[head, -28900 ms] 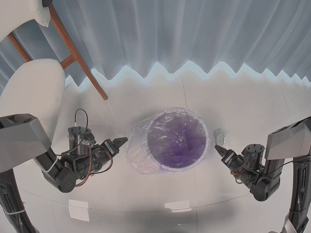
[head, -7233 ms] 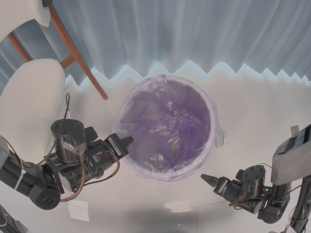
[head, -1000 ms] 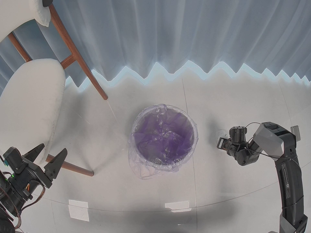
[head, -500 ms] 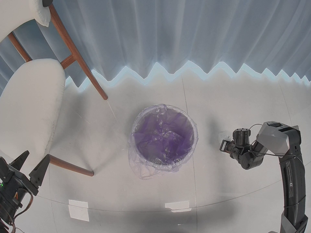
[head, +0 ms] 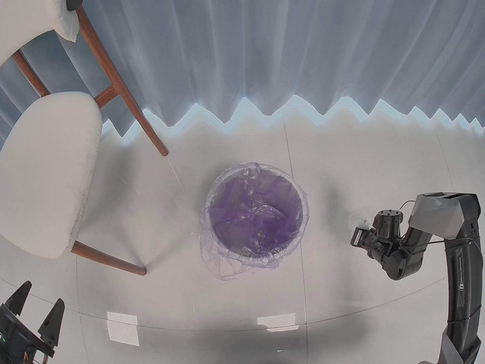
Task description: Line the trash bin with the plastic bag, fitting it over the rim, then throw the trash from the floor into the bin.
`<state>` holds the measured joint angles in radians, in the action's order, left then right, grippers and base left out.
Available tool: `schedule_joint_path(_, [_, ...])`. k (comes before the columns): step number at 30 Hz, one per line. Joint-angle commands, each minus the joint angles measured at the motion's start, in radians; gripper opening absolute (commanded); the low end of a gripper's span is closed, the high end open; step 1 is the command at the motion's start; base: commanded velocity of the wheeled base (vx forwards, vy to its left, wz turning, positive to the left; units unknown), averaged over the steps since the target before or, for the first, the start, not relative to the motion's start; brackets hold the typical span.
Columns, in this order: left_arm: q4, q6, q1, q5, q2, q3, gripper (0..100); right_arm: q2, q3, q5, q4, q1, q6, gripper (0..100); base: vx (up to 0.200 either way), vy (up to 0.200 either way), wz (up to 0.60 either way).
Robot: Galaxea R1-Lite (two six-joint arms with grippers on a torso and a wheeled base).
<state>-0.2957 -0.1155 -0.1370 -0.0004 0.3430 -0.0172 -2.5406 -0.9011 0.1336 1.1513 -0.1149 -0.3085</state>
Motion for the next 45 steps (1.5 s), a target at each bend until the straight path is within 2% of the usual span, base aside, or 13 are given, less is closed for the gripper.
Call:
schedule_joint_path(1, [0.124, 0.039, 0.008, 0.020, -0.259, 0.017, 100, 0.074, 0.163, 0.001, 0.100, -0.002, 0.019, 0, 0.000, 0.000, 0.00])
schedule_joint_path(10, [0.190, 0.045, 0.010, 0.053, -0.259, 0.017, 100, 0.102, 0.258, 0.001, 0.177, -0.003, 0.035, 0, 0.000, 0.000, 0.00])
schedule_joint_path(14, [0.248, 0.037, 0.010, 0.131, -0.259, 0.017, 100, 0.114, 0.297, 0.001, 0.209, -0.003, 0.058, 0, 0.000, 0.000, 0.00])
schedule_joint_path(22, [0.251, 0.036, 0.010, 0.148, -0.259, 0.017, 100, 0.166, 0.375, 0.000, 0.228, -0.008, 0.066, 0, 0.000, 0.000, 0.00])
schedule_joint_path(27, [0.253, 0.016, 0.010, 0.254, -0.259, 0.017, 100, 0.218, 0.449, 0.000, 0.257, -0.012, 0.068, 0, 0.000, 0.000, 0.00])
schedule_joint_path(33, [0.251, -0.035, 0.010, 0.339, -0.260, 0.017, 100, 0.276, 0.541, 0.000, 0.303, -0.025, 0.068, 0, 0.000, 0.000, 0.00])
schedule_joint_path(37, [0.253, -0.035, 0.008, 0.295, -0.259, 0.017, 100, 0.298, 0.607, 0.000, 0.329, -0.031, 0.066, 0, 0.000, 0.000, 0.00])
schedule_joint_path(38, [0.253, -0.038, 0.008, 0.234, -0.257, 0.017, 100, 0.301, 0.642, 0.000, 0.346, -0.040, 0.063, 0, 0.000, 0.000, 0.00])
schedule_joint_path(40, [0.256, -0.041, 0.008, 0.180, -0.259, 0.017, 100, 0.303, 0.673, 0.000, 0.380, -0.045, 0.063, 0, 0.000, 0.000, 0.00])
schedule_joint_path(45, [0.259, -0.010, 0.008, 0.158, -0.259, 0.017, 100, 0.338, 0.723, 0.000, 0.415, -0.060, 0.063, 0, 0.000, 0.000, 0.00])
